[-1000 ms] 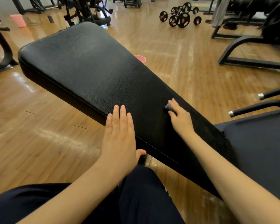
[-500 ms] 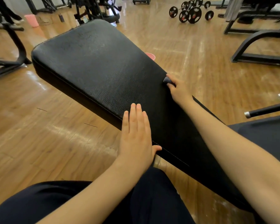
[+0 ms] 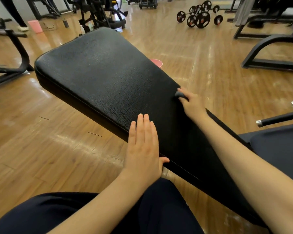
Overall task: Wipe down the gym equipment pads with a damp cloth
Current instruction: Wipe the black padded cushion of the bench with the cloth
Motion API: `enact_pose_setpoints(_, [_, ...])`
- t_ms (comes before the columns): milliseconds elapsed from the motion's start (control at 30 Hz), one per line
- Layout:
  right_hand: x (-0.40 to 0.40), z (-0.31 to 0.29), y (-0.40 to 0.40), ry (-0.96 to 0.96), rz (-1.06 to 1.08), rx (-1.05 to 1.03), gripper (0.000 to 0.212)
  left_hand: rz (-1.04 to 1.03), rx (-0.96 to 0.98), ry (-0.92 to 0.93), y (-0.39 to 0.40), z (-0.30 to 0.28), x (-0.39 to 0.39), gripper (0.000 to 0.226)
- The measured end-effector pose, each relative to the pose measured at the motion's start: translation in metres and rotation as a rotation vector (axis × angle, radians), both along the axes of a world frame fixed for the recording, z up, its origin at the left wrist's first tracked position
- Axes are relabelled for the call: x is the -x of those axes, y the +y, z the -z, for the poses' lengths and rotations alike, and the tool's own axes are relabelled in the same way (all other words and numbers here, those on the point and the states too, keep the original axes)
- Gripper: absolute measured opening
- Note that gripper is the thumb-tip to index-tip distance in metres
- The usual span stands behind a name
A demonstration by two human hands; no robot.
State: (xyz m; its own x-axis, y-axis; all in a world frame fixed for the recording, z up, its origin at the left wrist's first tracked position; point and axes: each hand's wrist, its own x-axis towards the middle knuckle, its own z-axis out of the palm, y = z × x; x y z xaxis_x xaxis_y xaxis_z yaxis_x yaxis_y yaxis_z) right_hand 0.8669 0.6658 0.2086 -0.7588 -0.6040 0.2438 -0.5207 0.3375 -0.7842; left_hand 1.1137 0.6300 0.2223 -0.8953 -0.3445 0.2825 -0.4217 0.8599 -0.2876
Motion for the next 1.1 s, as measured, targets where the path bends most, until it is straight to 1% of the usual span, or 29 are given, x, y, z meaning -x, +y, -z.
enact_pose_setpoints(100, [-0.007, -0.017, -0.025, 0.052, -0.069, 0.026, 0.044, -0.004, -0.011, -0.016, 0.0, -0.003, -0.001, 0.115])
enact_pose_setpoints(167, [0.0, -0.01, -0.016, 0.053, -0.095, 0.017, 0.045, 0.003, -0.015, -0.016, 0.0, -0.003, -0.002, 0.113])
enact_pose_setpoints(200, [0.006, 0.0, -0.005, 0.031, -0.077, 0.005, 0.045, 0.008, -0.021, -0.012, 0.0, -0.003, -0.002, 0.113])
enact_pose_setpoints(300, [0.027, 0.03, 0.037, -0.049, 0.069, -0.033, 0.041, 0.011, -0.03, -0.005, 0.001, -0.002, -0.001, 0.113])
enact_pose_setpoints(367, [0.036, 0.033, 0.047, -0.084, 0.119, -0.081, 0.039, 0.005, -0.027, 0.003, 0.0, -0.001, -0.001, 0.114])
enact_pose_setpoints(433, [0.035, 0.022, 0.04, -0.087, 0.091, -0.1, 0.039, 0.002, -0.015, 0.002, 0.0, 0.0, -0.001, 0.114])
enact_pose_setpoints(500, [0.03, 0.01, 0.023, -0.042, 0.024, -0.077, 0.039, -0.005, 0.004, -0.004, 0.001, -0.001, 0.0, 0.114])
enact_pose_setpoints(567, [0.025, 0.001, 0.011, 0.012, -0.012, -0.081, 0.042, -0.016, 0.013, -0.01, 0.002, -0.003, 0.001, 0.114])
enact_pose_setpoints(633, [0.028, 0.002, 0.014, 0.014, -0.032, -0.108, 0.045, -0.016, 0.013, -0.017, 0.002, -0.004, 0.0, 0.114])
enact_pose_setpoints(700, [0.034, 0.01, 0.029, -0.023, -0.011, -0.138, 0.048, -0.008, 0.022, -0.018, 0.001, -0.002, 0.0, 0.115])
enact_pose_setpoints(800, [0.037, 0.024, 0.048, -0.082, 0.074, -0.151, 0.046, -0.011, 0.007, -0.021, 0.0, -0.001, 0.0, 0.116])
enact_pose_setpoints(933, [0.034, 0.033, 0.049, -0.159, 0.096, -0.084, 0.041, -0.039, 0.003, -0.029, 0.005, -0.008, 0.0, 0.113])
enact_pose_setpoints(1000, [0.027, 0.033, 0.05, -0.195, 0.108, -0.053, 0.042, -0.03, 0.008, -0.018, 0.005, -0.006, -0.001, 0.111])
enact_pose_setpoints(1100, [0.015, 0.034, 0.057, -0.202, 0.103, -0.045, 0.046, -0.012, -0.038, -0.068, 0.004, -0.007, 0.0, 0.115])
